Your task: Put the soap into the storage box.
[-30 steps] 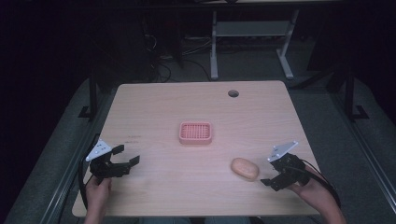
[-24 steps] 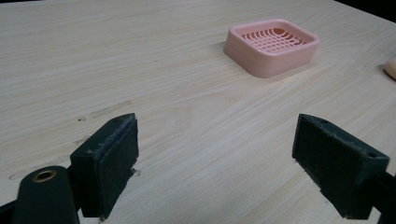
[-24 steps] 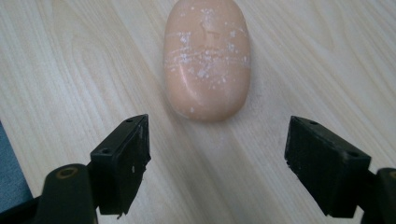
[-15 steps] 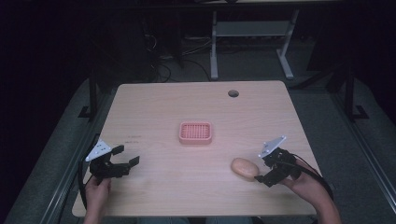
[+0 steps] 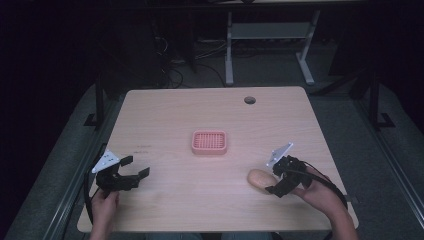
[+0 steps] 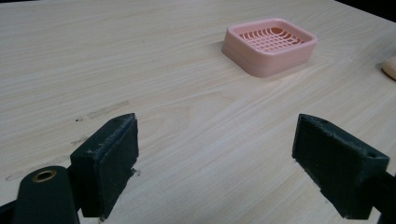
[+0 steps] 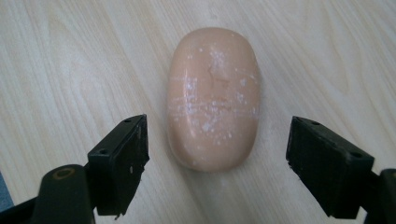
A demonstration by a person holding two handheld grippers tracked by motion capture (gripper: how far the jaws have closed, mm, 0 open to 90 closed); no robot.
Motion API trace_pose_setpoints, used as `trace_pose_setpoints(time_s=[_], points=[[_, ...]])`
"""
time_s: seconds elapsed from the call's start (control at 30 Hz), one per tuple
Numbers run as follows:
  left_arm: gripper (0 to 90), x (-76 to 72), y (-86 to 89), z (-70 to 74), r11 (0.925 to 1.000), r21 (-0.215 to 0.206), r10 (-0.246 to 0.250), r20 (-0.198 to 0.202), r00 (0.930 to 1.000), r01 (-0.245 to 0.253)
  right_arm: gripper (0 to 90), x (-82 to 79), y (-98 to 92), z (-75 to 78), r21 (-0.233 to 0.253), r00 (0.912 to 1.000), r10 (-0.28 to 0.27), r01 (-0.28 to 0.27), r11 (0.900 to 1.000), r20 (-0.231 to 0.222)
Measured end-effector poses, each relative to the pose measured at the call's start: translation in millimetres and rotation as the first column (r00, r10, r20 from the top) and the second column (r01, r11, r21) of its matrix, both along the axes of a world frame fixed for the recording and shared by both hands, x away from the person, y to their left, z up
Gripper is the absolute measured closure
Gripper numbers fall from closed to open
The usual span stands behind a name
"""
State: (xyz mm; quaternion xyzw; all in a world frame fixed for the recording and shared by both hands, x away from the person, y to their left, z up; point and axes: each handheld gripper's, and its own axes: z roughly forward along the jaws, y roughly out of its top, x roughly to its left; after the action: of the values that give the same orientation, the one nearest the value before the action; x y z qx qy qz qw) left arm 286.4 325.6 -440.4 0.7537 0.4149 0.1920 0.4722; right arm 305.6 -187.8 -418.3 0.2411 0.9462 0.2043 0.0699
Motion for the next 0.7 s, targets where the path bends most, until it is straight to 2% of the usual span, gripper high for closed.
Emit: trace_pose_setpoints(time_s=[0.23,0.43,0.7], points=[[14.3,-0.7,1.9,1.4,1.0000,-0.007,-0.001,0.003,1.0000,0.001,20.6,5.3,12.8,-1.1,-0.023,0.9997,0.014,-0.014,1.000,-0.019],[14.3,-0.3,2.0,1.1,0.9998,-0.020,0.001,0.003,1.0000,-0.001,21.0,11.4,23.0,-4.4,-0.063,0.9993,0.028,-0.029,0.998,-0.026],[14.3,0.3,2.0,0.9,0.9998,-0.019,0.002,0.003,1.0000,-0.002,21.2,19.3,30.8,-12.3,-0.098,0.9977,0.030,-0.036,0.995,-0.060]])
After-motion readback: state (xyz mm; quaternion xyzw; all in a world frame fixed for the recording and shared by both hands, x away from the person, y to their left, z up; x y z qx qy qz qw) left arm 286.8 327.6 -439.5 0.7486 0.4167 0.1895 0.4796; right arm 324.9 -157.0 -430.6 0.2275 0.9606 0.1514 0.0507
